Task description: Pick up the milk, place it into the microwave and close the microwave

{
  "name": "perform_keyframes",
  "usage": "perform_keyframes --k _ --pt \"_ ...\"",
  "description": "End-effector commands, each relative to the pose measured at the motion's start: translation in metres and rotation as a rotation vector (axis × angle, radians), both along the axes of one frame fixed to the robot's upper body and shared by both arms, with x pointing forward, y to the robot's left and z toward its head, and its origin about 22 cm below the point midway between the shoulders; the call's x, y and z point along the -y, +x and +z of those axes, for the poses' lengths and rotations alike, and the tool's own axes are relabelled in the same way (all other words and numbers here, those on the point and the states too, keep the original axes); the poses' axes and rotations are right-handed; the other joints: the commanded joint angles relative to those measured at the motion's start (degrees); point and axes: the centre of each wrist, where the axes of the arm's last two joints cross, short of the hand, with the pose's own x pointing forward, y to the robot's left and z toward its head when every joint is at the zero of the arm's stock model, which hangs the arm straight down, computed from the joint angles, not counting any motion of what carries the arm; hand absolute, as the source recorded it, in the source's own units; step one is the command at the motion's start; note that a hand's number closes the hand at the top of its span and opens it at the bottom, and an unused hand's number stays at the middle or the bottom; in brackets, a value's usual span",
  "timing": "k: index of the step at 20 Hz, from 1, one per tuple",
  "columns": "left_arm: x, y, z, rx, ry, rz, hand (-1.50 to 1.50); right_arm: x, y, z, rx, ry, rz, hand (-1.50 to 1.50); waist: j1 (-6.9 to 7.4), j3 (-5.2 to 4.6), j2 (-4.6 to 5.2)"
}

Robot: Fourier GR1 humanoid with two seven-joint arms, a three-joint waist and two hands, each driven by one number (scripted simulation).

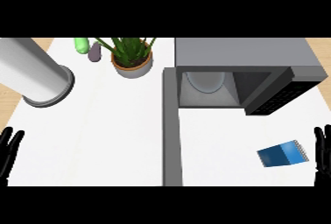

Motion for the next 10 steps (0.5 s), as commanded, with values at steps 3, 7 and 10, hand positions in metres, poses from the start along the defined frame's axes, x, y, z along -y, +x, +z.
perform_keyframes --k 3,7,10 --pt "-0.001 0.001 -0.008 -0.003 0.006 0.006 -1.50 0.012 0.022 -0.012 -0.031 -0.004 -0.009 -1.50 -0.03 -0.01 0.04" --pt "0.003 -0.001 -0.011 0.024 0.006 0.011 -1.50 0.054 0.013 -0.041 -0.045 -0.007 -0.072 -1.50 -0.19 0.01 0.05" --pt "0.003 -0.017 0.004 0.009 0.014 -0.006 -1.50 0.052 0.010 -0.058 -0.070 -0.043 -0.128 -1.50 -0.04 0.01 0.01"
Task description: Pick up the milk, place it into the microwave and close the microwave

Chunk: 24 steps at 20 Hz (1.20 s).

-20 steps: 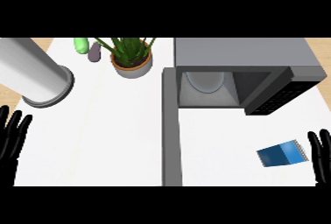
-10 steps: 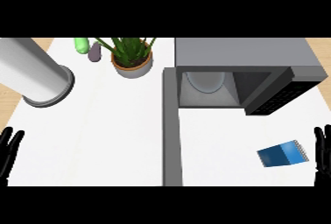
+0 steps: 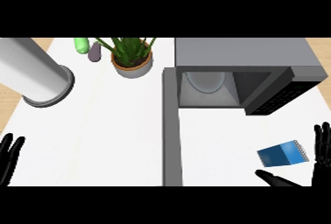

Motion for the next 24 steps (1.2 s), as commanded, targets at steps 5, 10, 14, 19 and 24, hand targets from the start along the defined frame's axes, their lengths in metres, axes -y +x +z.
perform_keyframes --k 5,10,14,19,24 --pt "-0.016 -0.026 -0.005 -0.009 0.007 -0.010 -1.50 0.037 -0.006 -0.036 -0.027 -0.030 -0.068 -1.50 0.18 0.00 -0.04" --pt "-0.008 -0.010 -0.011 -0.007 0.007 -0.005 -1.50 0.068 0.001 -0.049 -0.068 -0.034 -0.059 -1.50 0.08 0.00 0.01" --pt "-0.005 -0.004 -0.019 0.012 -0.011 0.010 -1.50 0.062 -0.008 -0.083 -0.095 -0.032 -0.012 -1.50 0.01 0.00 0.03" --pt "-0.002 -0.010 -0.004 -0.008 -0.011 0.011 -1.50 0.057 -0.009 -0.085 -0.170 -0.054 0.007 -1.50 -0.06 -0.01 0.01" --pt "-0.029 -0.012 0.003 0.012 0.008 0.007 -1.50 0.098 -0.001 -0.111 -0.170 -0.063 -0.026 -1.50 0.17 0.02 0.05"
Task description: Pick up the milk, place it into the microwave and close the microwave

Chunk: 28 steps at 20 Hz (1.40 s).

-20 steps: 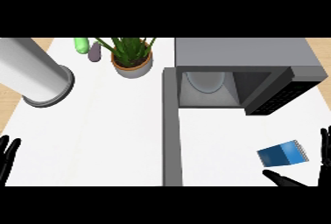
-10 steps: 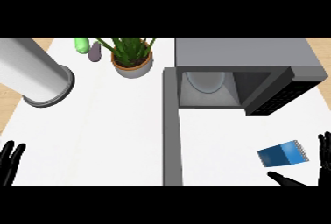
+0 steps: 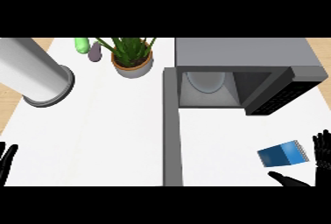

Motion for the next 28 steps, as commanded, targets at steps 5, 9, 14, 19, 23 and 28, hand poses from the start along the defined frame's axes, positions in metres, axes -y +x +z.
perform_keyframes --k 5,9,14,19,23,28 --pt "0.002 -0.014 -0.023 -0.017 -0.009 0.015 -1.50 0.011 0.016 -0.020 -0.047 0.005 -0.010 -1.50 0.18 -0.02 -0.03" --pt "0.002 0.007 -0.003 0.009 -0.002 0.012 -1.50 0.015 0.006 -0.039 -0.064 0.046 0.038 -1.50 -0.06 0.00 0.01" --pt "-0.003 -0.004 -0.014 -0.027 -0.003 0.005 -1.50 0.014 0.003 -0.063 -0.076 0.092 0.081 -1.50 0.13 0.01 0.01" --pt "0.008 -0.010 -0.004 -0.011 -0.006 0.006 -1.50 0.014 0.013 -0.076 -0.059 0.127 0.076 -1.50 0.32 0.04 0.04" --pt "-0.004 0.006 0.004 -0.018 -0.020 0.009 -1.50 0.012 0.026 -0.077 -0.037 0.112 0.054 -1.50 0.14 0.03 0.07" --pt "0.000 -0.001 -0.001 -0.017 -0.007 -0.017 -1.50 0.007 0.030 -0.083 0.021 0.186 0.081 -1.50 0.42 0.09 0.14"
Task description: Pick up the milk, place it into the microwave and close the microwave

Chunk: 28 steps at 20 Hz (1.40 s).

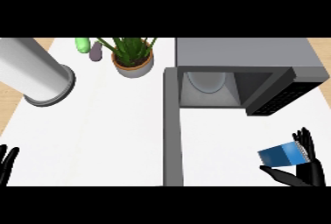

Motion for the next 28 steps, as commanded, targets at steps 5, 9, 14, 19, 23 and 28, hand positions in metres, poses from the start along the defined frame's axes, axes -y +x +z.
perform_keyframes --k 5,9,14,19,23,28 --pt "-0.003 0.009 -0.005 0.006 0.004 0.012 -1.50 -0.004 0.004 0.000 0.127 0.176 0.058 1.50 -0.60 -0.05 -0.09" --pt "-0.019 -0.006 -0.012 -0.009 0.004 0.007 -1.50 -0.032 0.028 0.004 0.161 0.193 0.060 1.50 -0.28 -0.09 -0.18" --pt "-0.006 -0.005 0.008 0.016 -0.004 0.023 -1.50 -0.017 0.007 0.003 0.180 0.269 0.140 1.50 -0.64 -0.06 -0.24" --pt "-0.016 -0.008 0.012 0.025 0.000 0.012 -1.50 -0.068 0.051 0.014 0.157 0.304 0.297 1.50 -0.06 -0.07 -0.23" --pt "-0.017 -0.001 0.003 -0.007 -0.014 0.020 -1.50 -0.099 0.064 0.022 0.155 0.306 0.382 1.50 -0.47 -0.09 -0.21" --pt "-0.033 -0.008 0.003 0.000 -0.003 0.025 -1.50 -0.131 0.073 0.054 0.165 0.253 0.471 1.50 -0.99 -0.16 -0.43"
